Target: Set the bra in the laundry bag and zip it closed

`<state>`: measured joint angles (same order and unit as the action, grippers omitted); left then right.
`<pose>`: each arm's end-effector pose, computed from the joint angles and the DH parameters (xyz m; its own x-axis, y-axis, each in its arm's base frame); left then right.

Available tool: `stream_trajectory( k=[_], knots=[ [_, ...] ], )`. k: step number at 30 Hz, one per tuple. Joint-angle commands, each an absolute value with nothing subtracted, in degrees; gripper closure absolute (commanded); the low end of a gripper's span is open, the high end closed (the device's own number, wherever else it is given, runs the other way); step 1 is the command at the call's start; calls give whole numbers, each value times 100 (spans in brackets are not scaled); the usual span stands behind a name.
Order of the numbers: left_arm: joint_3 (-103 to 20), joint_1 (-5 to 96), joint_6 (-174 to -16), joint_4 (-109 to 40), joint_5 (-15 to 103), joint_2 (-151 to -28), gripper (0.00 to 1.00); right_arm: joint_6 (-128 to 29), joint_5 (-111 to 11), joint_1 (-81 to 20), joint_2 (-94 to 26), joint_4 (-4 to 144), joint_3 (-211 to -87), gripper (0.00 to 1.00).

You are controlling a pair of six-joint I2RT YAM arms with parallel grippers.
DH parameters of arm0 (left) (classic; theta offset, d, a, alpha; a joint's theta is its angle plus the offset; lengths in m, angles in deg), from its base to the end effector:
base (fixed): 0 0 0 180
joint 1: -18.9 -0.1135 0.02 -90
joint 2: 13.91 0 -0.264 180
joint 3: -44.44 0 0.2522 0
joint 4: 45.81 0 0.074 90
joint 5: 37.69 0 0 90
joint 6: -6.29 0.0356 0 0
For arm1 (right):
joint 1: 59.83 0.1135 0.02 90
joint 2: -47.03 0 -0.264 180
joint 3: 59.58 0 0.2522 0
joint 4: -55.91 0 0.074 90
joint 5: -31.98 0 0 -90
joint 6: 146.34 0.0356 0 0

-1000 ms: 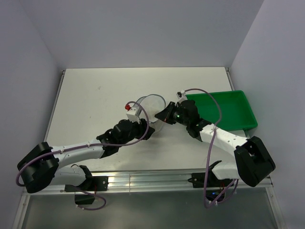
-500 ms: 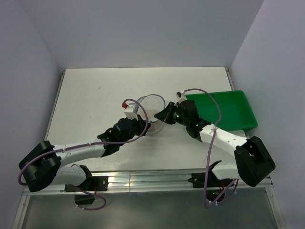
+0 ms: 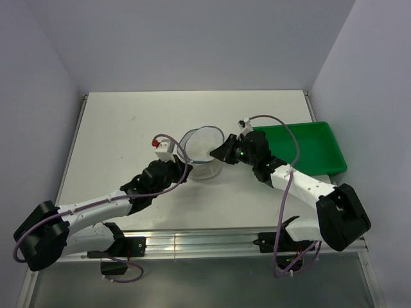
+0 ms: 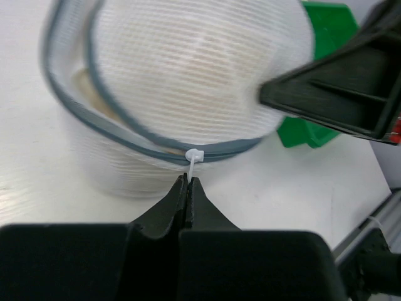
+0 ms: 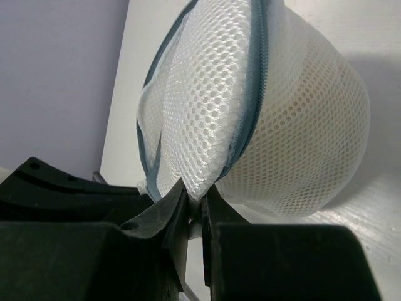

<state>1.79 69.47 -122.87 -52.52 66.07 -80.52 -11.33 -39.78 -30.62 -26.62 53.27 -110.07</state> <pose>0.1649 -0.1872 0.2212 -0.5287 -0.3228 -0.7851 0.3509 0.7590 -0.5484 0.2377 0.1457 0.2298 -0.7251 0.3642 -0.5845 -0.2922 0.6059 0.7399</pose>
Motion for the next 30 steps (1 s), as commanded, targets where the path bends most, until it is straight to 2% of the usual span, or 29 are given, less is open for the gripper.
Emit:
stream_trajectory(
  k=[1,9,12,13,14,16,25,28,30],
  knots=[
    [413,6524,-12177,-5139,6998,-7632,100,-1713,-3781,-3258,-2627,5622,-11420,100],
    [501,6319,-12071,-5270,6410,-7429,100,-2057,-3342,-3250,-3119,5921,-12123,100],
    [554,6652,-12212,-5542,6531,-7473,100,-2074,-3559,-3197,-3445,6255,-12598,64],
    [554,6723,-12229,-5656,6584,-7481,100,-2048,-3639,-3188,-3454,6308,-12668,37],
    [536,6776,-12247,-5710,6619,-7490,100,-2022,-3718,-3188,-3428,6326,-12652,25],
    [519,6908,-12370,-5859,6716,-7490,100,-2022,-3981,-3188,-3296,6431,-12573,7],
    [299,7453,-12502,-6290,7077,-8026,100,-1574,-4116,-3188,-1996,6151,-10983,5],
    [211,7532,-12520,-6422,7068,-8254,100,-1153,-3608,-3144,-1828,5783,-10762,9],
    [185,7559,-12528,-6457,7077,-8351,100,-968,-3456,-3118,-1836,5641,-10701,16]
  ],
)
